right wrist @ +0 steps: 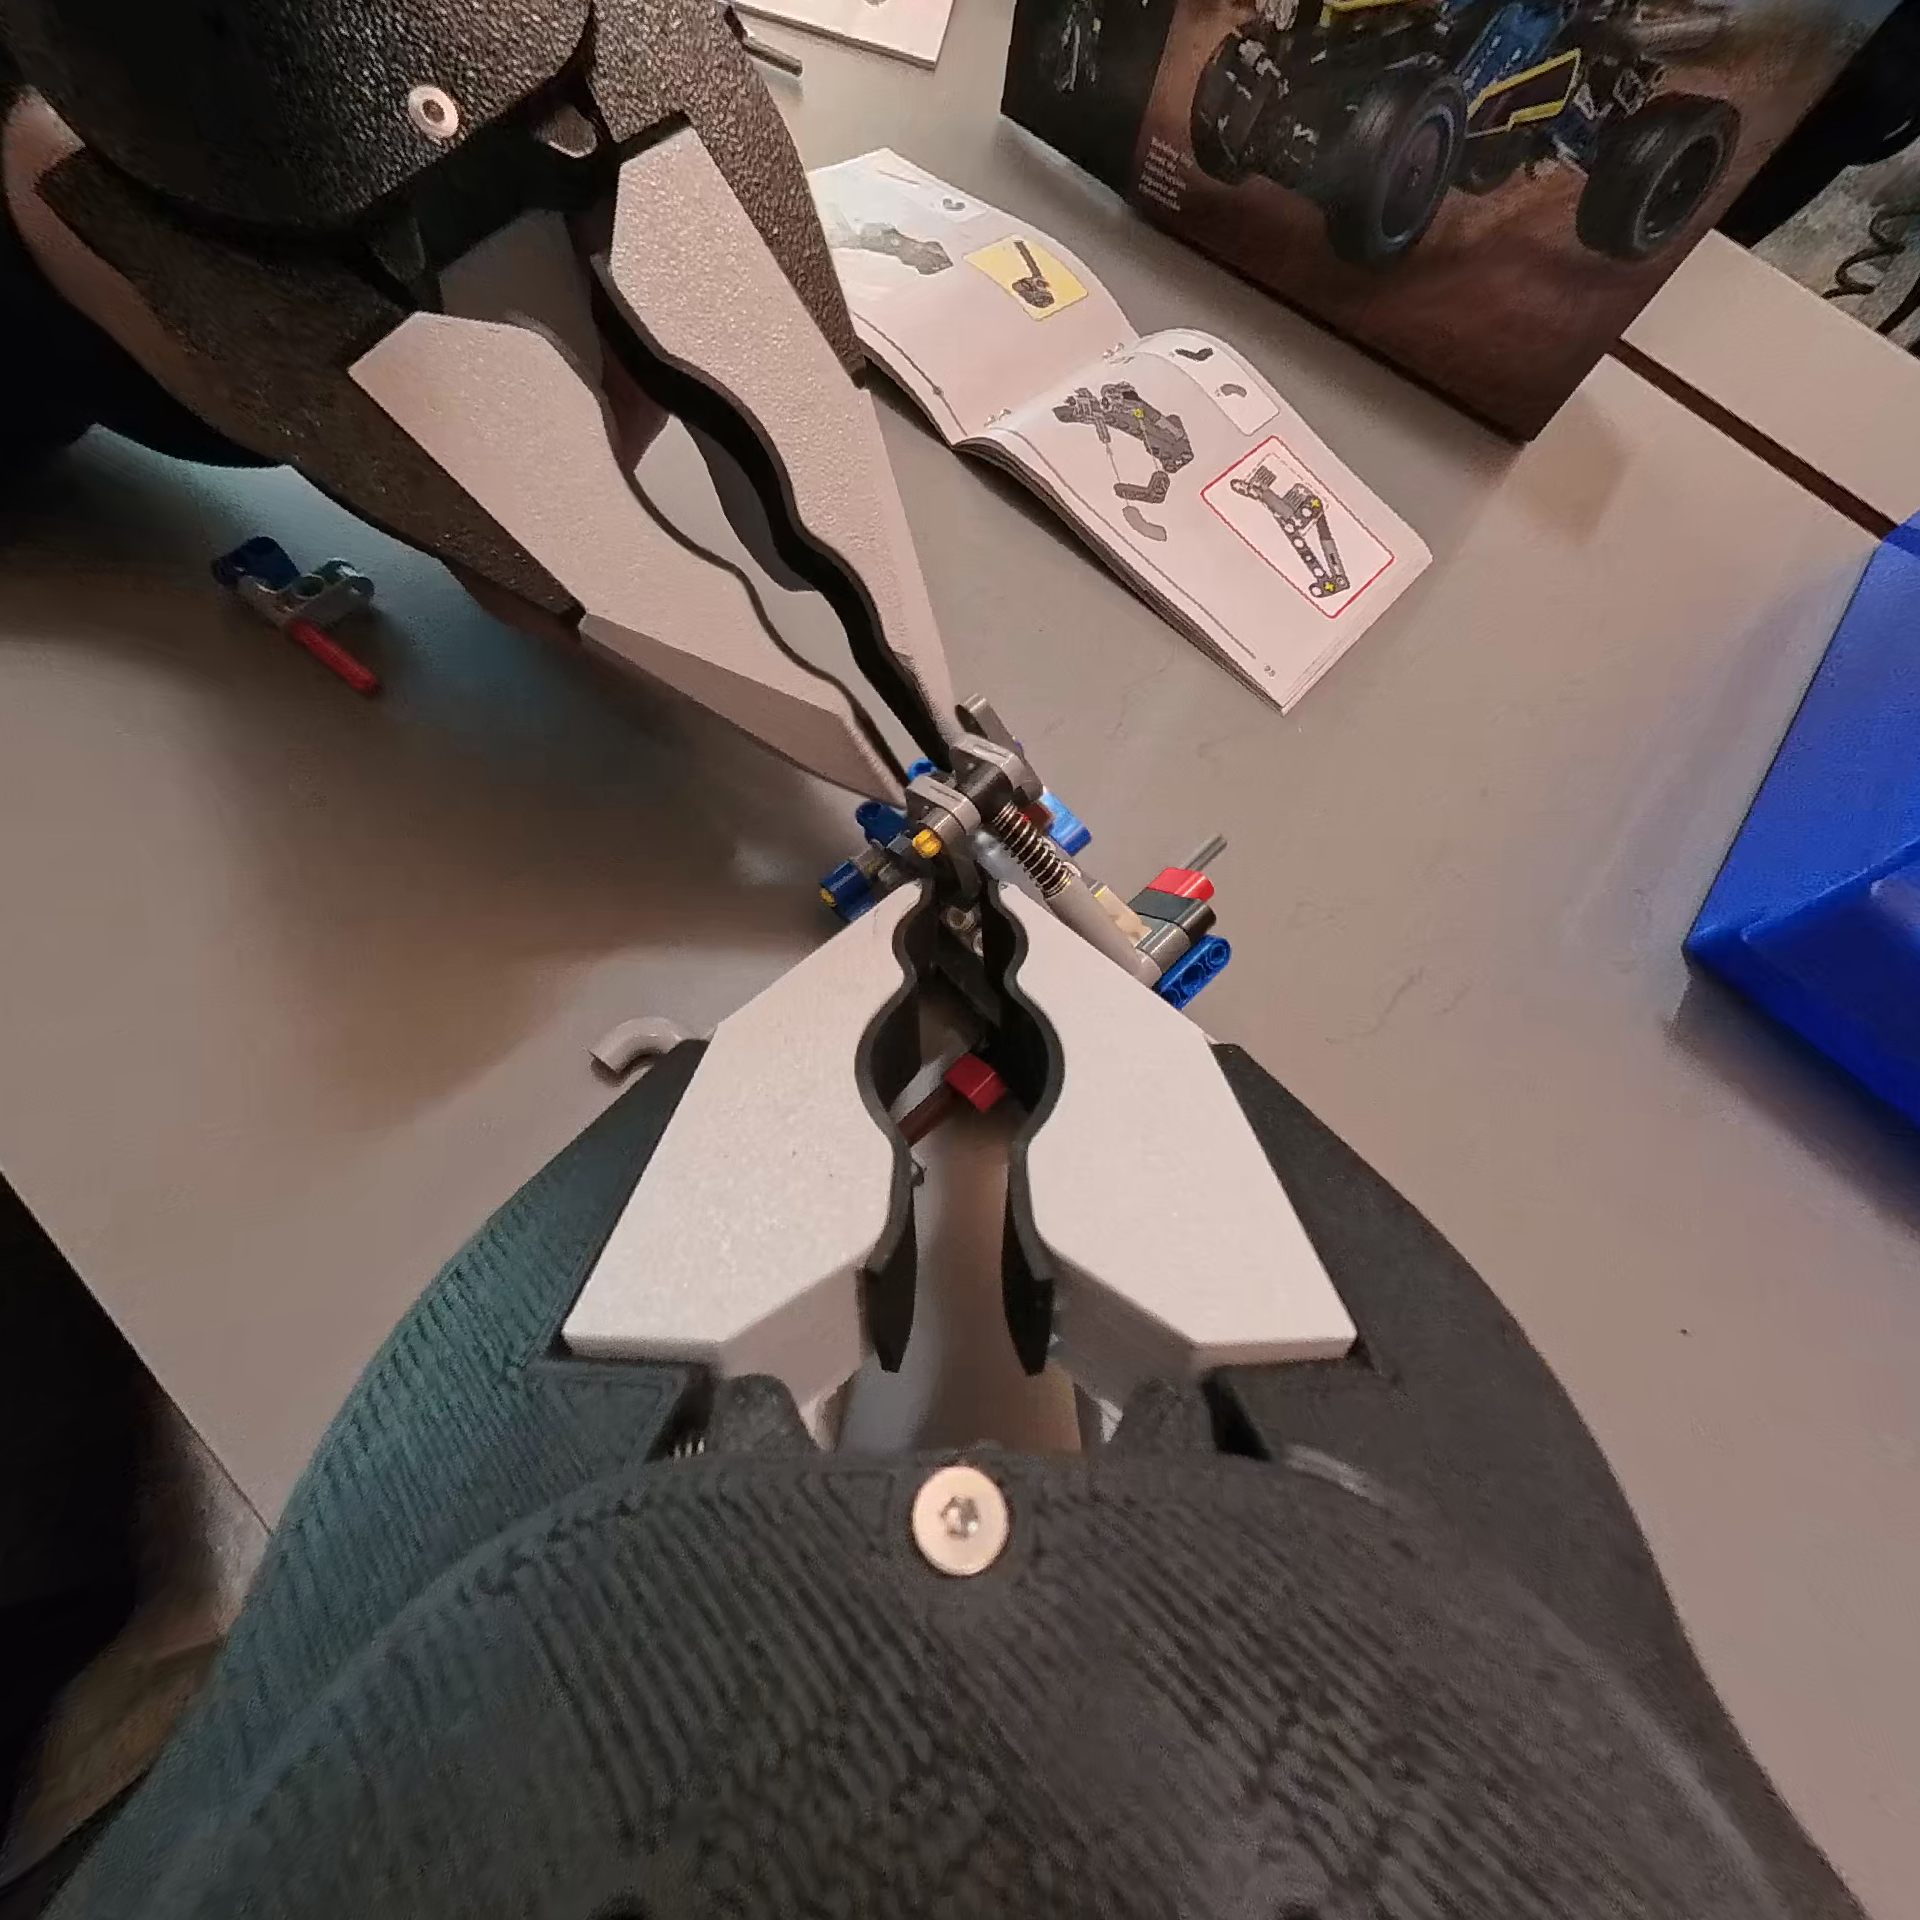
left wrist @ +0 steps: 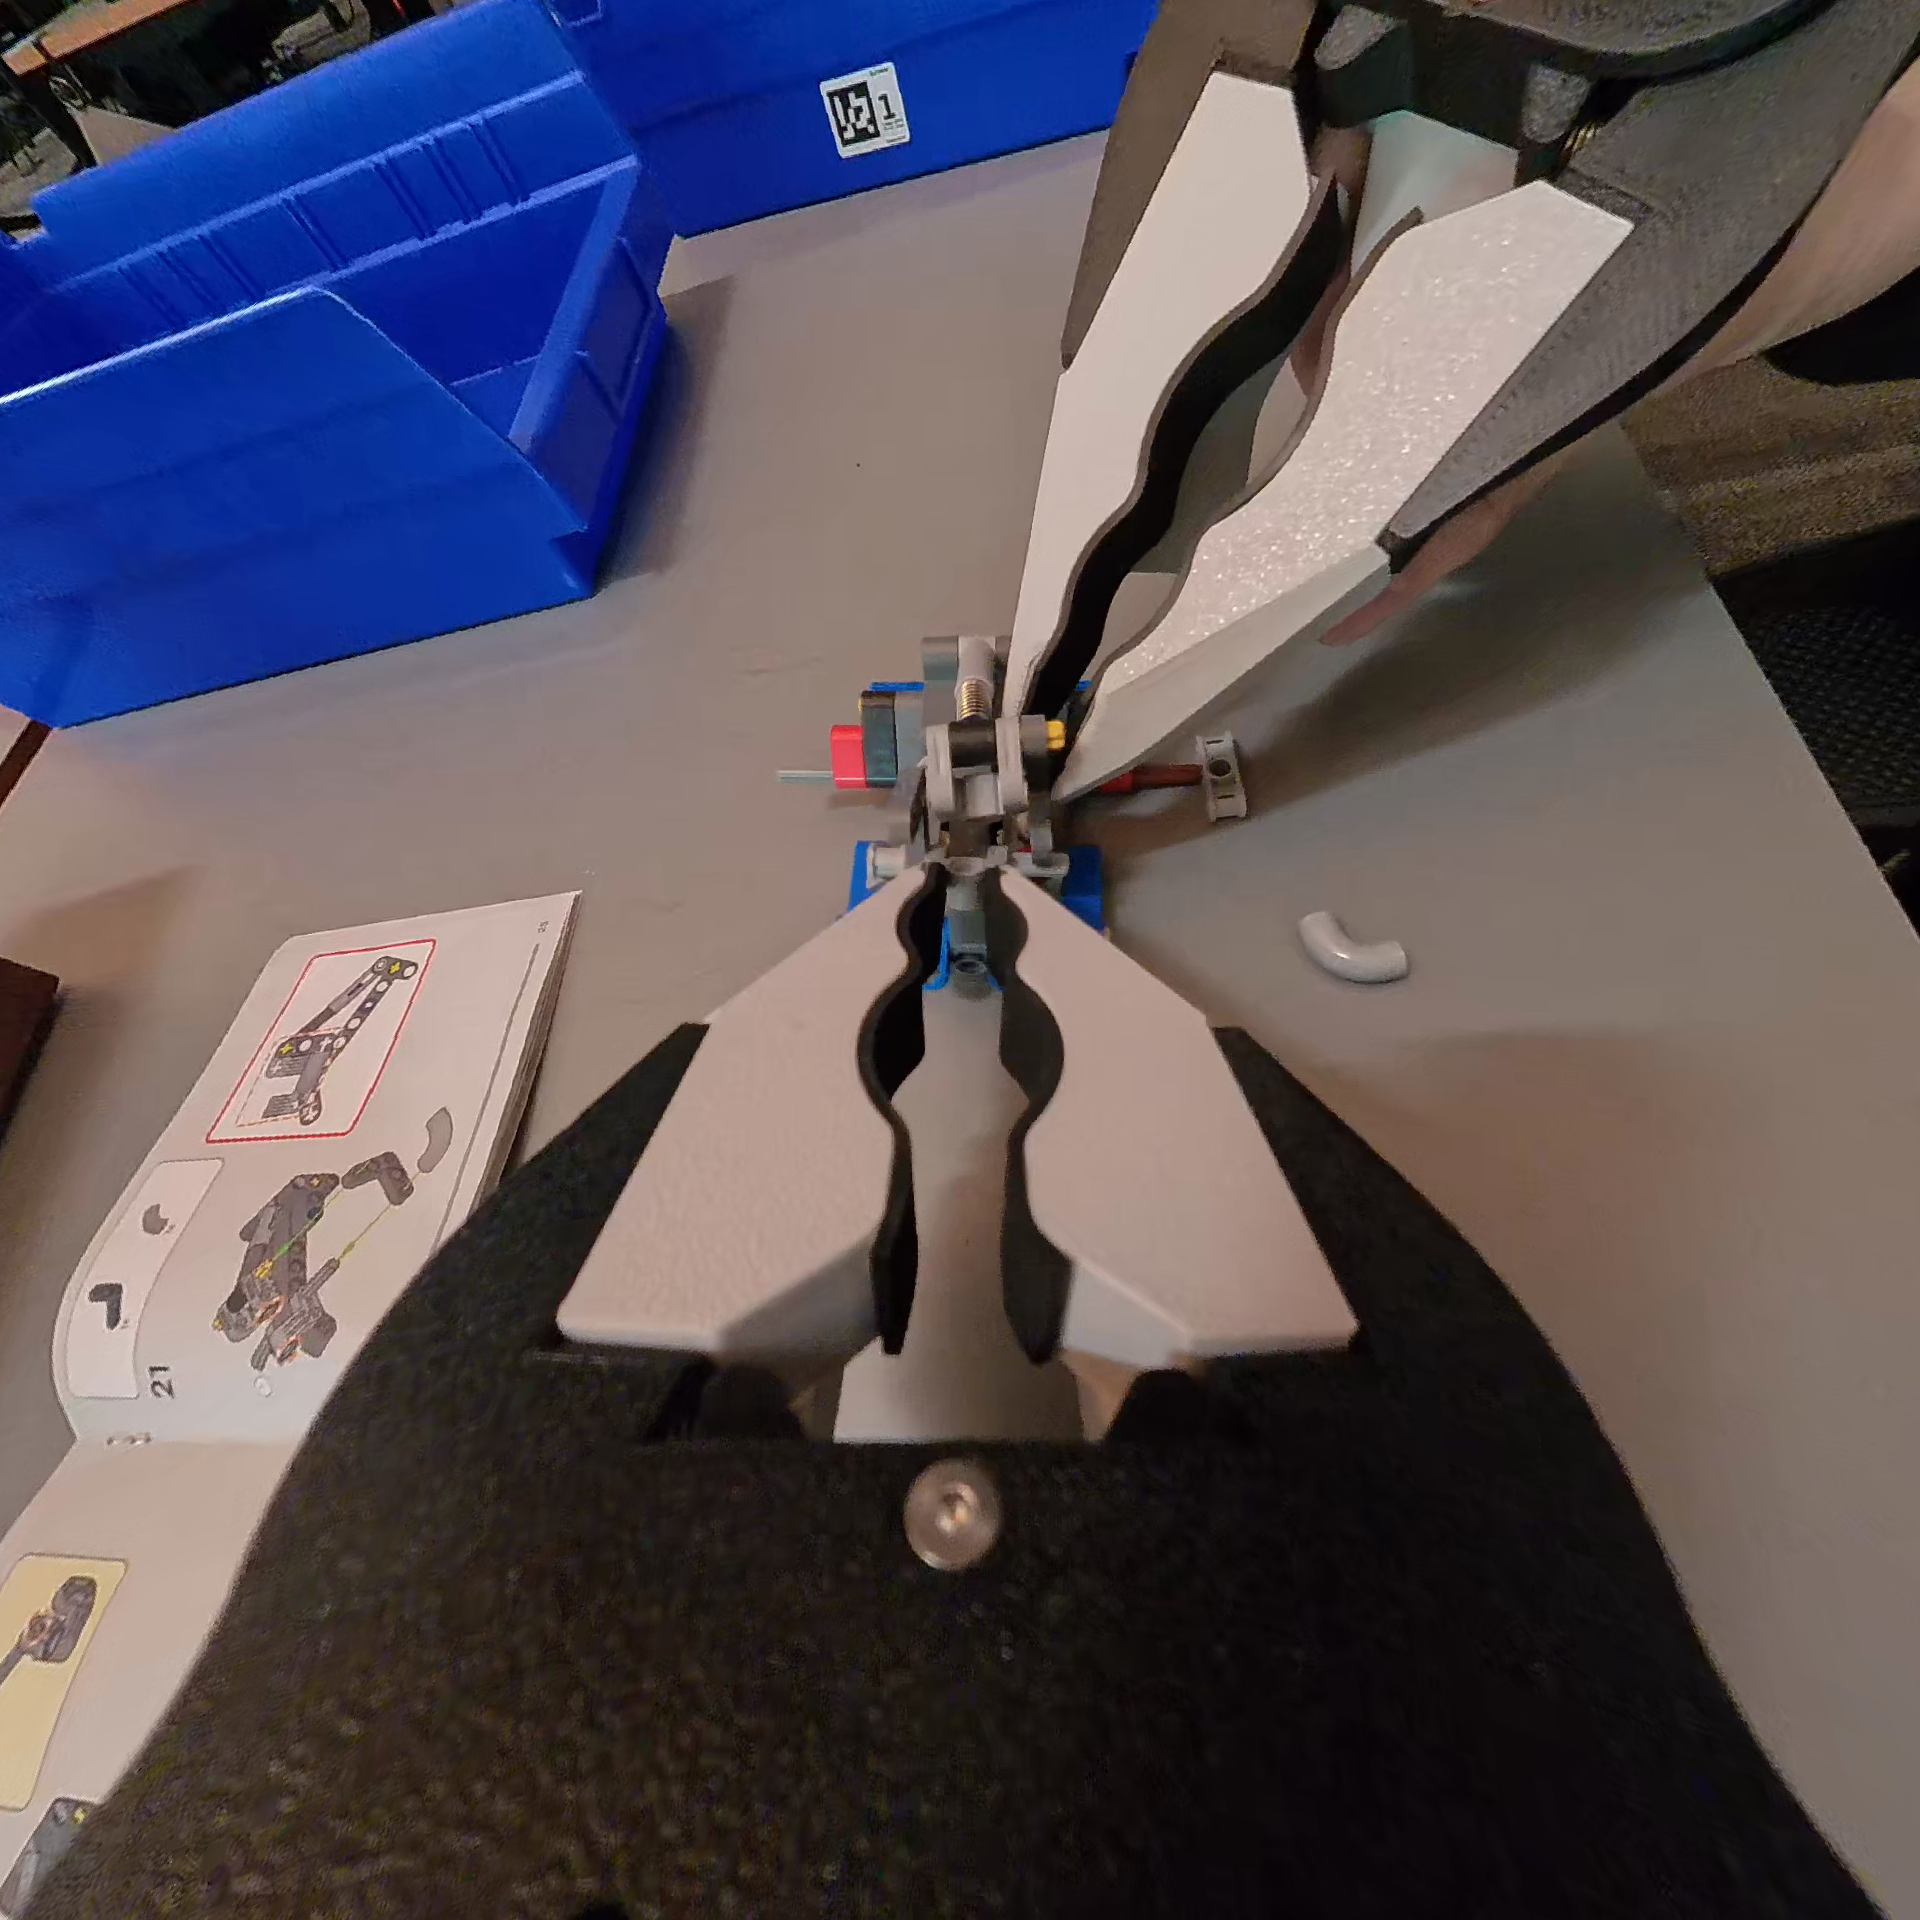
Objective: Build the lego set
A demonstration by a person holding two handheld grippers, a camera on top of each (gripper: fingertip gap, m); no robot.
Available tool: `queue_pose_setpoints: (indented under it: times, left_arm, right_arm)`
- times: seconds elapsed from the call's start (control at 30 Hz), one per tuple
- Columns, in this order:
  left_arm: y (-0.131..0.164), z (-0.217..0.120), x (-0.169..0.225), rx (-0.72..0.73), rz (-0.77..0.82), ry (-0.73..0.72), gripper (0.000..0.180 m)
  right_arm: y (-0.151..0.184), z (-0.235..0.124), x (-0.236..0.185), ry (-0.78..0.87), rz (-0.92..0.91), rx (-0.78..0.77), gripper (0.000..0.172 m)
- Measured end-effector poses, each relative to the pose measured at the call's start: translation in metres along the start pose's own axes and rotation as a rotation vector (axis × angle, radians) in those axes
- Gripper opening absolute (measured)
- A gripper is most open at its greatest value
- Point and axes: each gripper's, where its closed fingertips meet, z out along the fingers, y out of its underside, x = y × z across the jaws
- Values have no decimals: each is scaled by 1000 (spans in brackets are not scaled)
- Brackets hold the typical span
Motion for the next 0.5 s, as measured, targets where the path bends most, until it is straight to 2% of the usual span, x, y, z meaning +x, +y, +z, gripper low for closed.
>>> queue_pose_setpoints:
  times: [0.5]
  left_arm:
    - [-2,0,2,18,16,2,1]
  right_arm:
    - [1,1,-2,-16,-16,-4,2]
